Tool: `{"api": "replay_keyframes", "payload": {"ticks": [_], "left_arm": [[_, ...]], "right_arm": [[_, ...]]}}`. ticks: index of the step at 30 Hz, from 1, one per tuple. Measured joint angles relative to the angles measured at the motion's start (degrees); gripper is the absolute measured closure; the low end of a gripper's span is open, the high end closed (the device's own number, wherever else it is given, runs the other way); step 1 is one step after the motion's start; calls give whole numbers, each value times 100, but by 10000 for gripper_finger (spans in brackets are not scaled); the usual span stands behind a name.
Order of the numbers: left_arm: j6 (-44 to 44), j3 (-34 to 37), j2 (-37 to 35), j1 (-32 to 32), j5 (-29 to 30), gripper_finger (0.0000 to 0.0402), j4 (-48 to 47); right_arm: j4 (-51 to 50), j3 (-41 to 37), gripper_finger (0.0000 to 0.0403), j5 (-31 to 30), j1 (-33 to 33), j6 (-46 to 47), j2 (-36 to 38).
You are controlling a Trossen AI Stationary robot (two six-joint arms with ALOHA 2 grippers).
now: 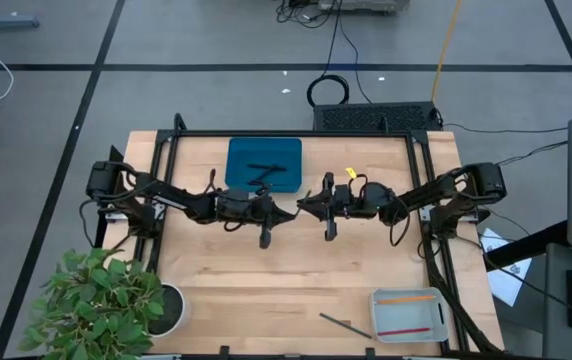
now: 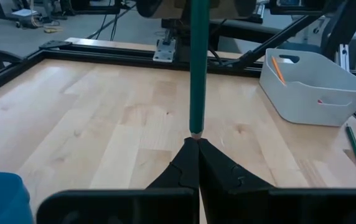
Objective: Sort pens & pencils
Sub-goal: Put the left green pencil into the gray bin
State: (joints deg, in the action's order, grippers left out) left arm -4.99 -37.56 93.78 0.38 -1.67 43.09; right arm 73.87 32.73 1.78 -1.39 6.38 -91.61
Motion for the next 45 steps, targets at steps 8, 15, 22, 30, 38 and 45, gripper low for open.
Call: {"api": "replay_keyframes", "payload": {"ticks": [8, 15, 22, 30, 38, 45], "left_arm": [[-114, 7, -152, 41, -135, 347, -197], [-160, 10, -1498, 184, 150, 241, -2038], [81, 520, -3170, -113, 1159, 210, -2602], [365, 1497, -4740, -437, 1637, 223, -2289], [382, 1914, -5043, -439, 1657, 227, -1723], [380, 1915, -5023, -437, 1663, 227, -1725]], "right_arm": [[-175, -5, 391, 2, -2, 43, 90], [-2219, -13, 391, 0, -2, -289, 1248], [-4895, -15, 391, -38, 109, -576, 2763], [-5741, -215, 389, -592, 353, -689, 3610], [-5133, -591, 389, -815, 376, -714, 3792], [-5136, -612, 389, -815, 376, -709, 3797]]}}
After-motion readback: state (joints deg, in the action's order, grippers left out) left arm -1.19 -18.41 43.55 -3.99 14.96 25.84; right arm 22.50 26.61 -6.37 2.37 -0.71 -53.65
